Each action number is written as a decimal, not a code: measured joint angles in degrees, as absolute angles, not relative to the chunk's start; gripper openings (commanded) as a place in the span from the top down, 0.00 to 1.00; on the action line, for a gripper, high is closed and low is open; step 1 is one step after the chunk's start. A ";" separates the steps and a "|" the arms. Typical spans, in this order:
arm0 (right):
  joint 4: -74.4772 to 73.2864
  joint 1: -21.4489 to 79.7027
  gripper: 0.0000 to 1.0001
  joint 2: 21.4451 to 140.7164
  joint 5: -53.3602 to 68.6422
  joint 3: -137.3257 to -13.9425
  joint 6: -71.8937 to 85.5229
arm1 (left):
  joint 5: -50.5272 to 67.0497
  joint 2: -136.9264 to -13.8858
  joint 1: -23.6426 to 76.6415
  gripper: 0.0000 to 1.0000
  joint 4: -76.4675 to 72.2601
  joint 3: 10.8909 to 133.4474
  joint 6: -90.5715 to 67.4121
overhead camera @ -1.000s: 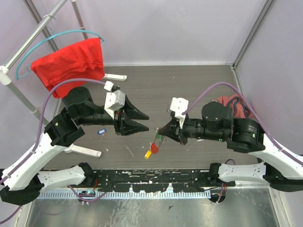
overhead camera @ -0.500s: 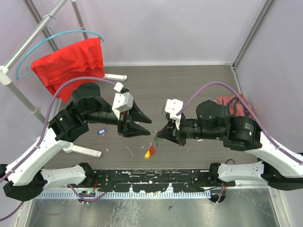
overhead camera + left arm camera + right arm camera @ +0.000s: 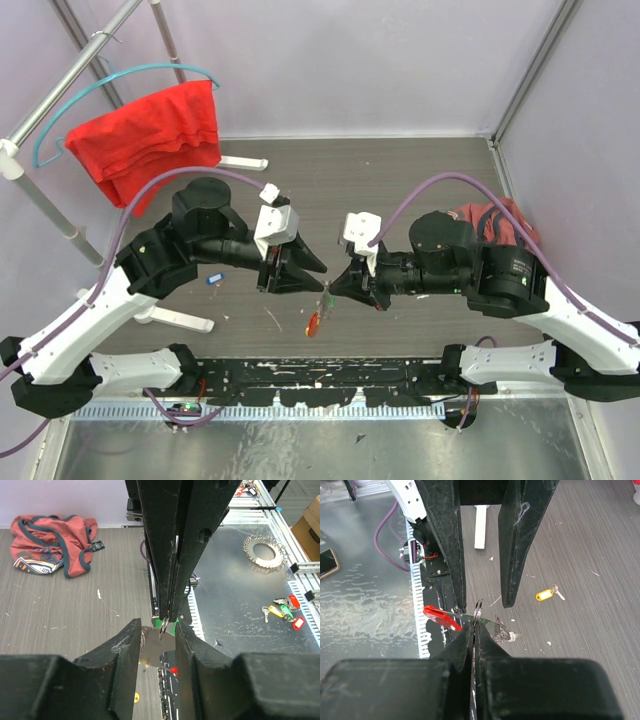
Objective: Put the keys on the keyring
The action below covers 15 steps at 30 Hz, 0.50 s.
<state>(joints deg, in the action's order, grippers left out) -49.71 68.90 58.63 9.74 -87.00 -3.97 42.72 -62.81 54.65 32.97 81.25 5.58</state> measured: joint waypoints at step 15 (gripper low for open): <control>-49.19 68.88 0.99 58.92 10.04 -87.22 -4.19 | 42.26 -63.55 55.83 0.96 34.50 81.41 7.07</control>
<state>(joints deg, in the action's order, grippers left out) -49.19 68.88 58.92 10.04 -87.22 -4.19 42.26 -63.55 55.83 34.50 81.41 7.07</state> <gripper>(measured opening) 0.039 0.165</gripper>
